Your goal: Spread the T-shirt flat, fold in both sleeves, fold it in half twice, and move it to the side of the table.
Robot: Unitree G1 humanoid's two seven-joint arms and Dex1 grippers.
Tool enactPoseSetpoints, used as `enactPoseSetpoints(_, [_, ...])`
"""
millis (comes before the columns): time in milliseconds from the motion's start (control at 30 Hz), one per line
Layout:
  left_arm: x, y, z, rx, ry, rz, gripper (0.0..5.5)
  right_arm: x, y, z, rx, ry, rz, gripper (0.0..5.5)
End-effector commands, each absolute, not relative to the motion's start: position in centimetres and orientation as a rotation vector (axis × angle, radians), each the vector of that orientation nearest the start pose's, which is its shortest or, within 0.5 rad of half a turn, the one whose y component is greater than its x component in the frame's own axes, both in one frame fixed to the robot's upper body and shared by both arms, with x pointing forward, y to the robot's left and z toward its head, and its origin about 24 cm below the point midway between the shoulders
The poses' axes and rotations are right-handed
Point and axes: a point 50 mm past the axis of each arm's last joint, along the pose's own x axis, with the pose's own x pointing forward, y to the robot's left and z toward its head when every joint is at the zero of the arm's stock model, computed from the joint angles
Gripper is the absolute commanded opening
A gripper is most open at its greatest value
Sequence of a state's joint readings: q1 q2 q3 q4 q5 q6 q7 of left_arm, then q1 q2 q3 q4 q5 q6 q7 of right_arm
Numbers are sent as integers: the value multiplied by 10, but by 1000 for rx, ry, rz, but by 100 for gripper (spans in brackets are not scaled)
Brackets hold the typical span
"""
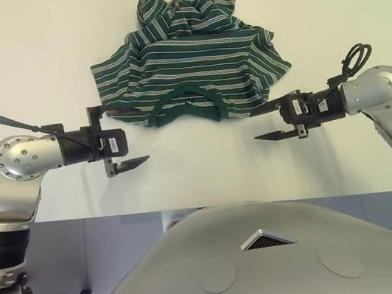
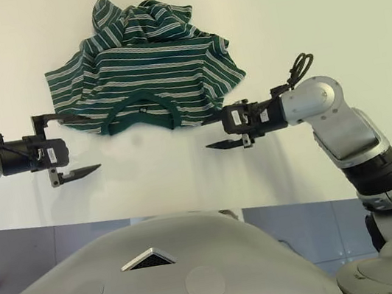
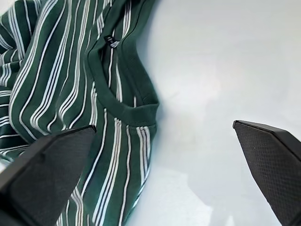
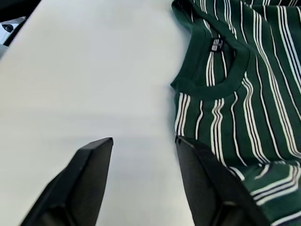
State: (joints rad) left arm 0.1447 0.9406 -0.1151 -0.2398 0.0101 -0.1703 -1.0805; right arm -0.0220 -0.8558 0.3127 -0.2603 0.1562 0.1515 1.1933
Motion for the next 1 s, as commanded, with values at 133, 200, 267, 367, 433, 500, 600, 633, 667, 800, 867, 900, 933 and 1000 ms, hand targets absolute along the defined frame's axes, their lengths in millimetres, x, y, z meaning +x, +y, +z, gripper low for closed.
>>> enactPoseSetpoints(133, [204, 217, 70, 1007, 294, -1268, 524, 205, -178, 57, -671, 454, 1465, 250])
enactPoseSetpoints(200, [208, 220, 66, 1038, 300, -1256, 485, 207, -176, 55, -683, 452, 1454, 229])
enactPoseSetpoints(267, [211, 226, 62, 1083, 321, -1245, 452, 209, -176, 53, -695, 449, 1438, 195])
enactPoseSetpoints(367, [209, 228, 59, 1090, 326, -1258, 399, 216, -176, 51, -720, 437, 1396, 137])
enactPoseSetpoints(433, [209, 227, 58, 1087, 320, -1262, 365, 223, -176, 51, -734, 426, 1359, 103])
enactPoseSetpoints(500, [209, 226, 58, 1083, 315, -1265, 321, 225, -176, 50, -742, 422, 1348, 58])
enactPoseSetpoints(600, [210, 224, 58, 1074, 305, -1268, 269, 227, -175, 49, -742, 420, 1349, 4])
enactPoseSetpoints(633, [211, 224, 58, 1073, 301, -1266, 243, 227, -175, 49, -741, 419, 1349, 0])
enactPoseSetpoints(667, [212, 223, 57, 1073, 297, -1265, 239, 226, -175, 50, -738, 416, 1353, 0])
enactPoseSetpoints(800, [213, 220, 56, 1062, 288, -1270, 155, 227, -173, 51, -727, 406, 1356, 0])
enactPoseSetpoints(867, [214, 219, 56, 1053, 280, -1270, 116, 228, -172, 52, -719, 399, 1352, 0])
enactPoseSetpoints(900, [215, 219, 56, 1049, 276, -1271, 100, 228, -172, 52, -716, 397, 1350, 0])
enactPoseSetpoints(933, [215, 219, 56, 1047, 273, -1272, 82, 229, -172, 52, -715, 395, 1348, 0])
enactPoseSetpoints(1000, [217, 216, 58, 1021, 249, -1266, 38, 230, -172, 52, -712, 391, 1343, 0])
